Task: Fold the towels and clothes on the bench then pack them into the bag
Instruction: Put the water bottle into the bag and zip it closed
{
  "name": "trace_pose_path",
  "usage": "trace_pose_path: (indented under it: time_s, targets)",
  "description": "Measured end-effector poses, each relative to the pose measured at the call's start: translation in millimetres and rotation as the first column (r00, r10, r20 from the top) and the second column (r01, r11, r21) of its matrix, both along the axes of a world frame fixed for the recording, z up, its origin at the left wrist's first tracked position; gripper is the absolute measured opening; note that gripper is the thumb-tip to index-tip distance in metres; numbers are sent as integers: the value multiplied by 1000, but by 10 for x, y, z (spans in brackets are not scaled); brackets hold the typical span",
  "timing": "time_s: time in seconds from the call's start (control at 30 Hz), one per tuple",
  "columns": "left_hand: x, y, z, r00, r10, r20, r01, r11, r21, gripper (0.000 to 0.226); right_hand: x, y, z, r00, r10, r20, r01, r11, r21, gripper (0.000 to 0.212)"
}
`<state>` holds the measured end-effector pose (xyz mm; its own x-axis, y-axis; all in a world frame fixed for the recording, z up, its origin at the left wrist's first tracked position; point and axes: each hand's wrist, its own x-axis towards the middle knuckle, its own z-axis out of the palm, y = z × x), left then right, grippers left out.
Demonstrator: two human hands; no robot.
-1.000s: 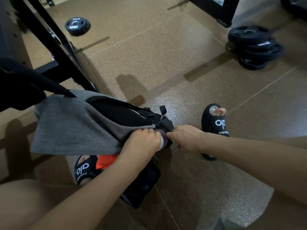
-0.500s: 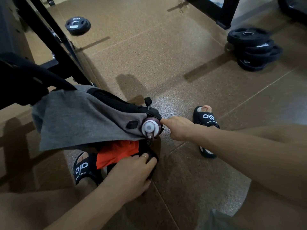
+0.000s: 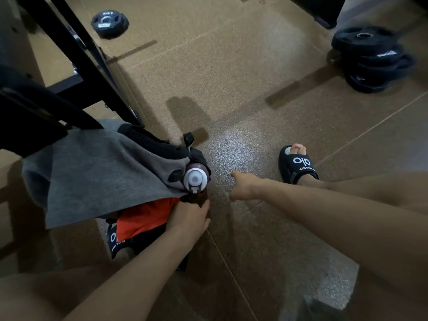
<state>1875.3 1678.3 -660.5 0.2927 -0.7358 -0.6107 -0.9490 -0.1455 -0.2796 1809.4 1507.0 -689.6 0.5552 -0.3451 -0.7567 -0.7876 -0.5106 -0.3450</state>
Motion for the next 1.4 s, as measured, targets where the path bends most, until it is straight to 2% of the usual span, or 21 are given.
trace_pose_path:
  time_s: [0.17,0.27,0.37,0.43,0.57,0.63,0.77,0.9,1.03,1.1,1.2,1.33,1.4]
  targets:
    - [159,39,-255,985,-150,86,133,975,178,36,250,253,-8,998,-13,67,2,987,161,59]
    - [144,103,-341,991,-103,84,84,976,202,28,373,363,-56,997,-56,62,39,968,246,49]
    - [102,158,-349,997,52,59,-61,985,164,26,463,441,-76,990,-129,52,107,945,309,33]
    - [64,217,-376,996,92,12,-93,993,78,29,478,492,-74,983,-181,31,161,929,334,25]
    - [-41,253,-203,957,256,-137,-269,960,-81,34,363,590,-95,965,-255,-52,254,876,411,22]
    - [-44,286,-124,944,268,-193,-296,945,-135,35,256,626,-96,948,-310,-72,307,829,468,17]
    - [-142,371,-18,921,298,-253,-334,935,-117,33,-46,672,-53,930,-365,-47,332,777,534,34]
    - [-289,351,77,912,300,-281,-350,925,-148,31,-321,832,-1,924,-382,-5,332,797,505,58]
    - [-452,359,177,913,300,-277,-348,927,-143,27,-465,1014,-7,917,-398,7,343,799,493,69]
    - [-534,416,217,912,304,-275,-341,935,-96,29,-519,1015,31,896,-442,27,368,776,512,61]
    - [-650,504,304,912,310,-269,-324,946,-11,34,-565,957,123,830,-557,32,429,673,602,41]
    - [-734,658,445,930,271,-248,-280,960,1,37,-574,881,202,797,-602,37,439,621,650,45]
    - [-779,778,506,919,294,-263,-312,950,-29,36,-568,836,249,782,-619,64,432,614,661,44]
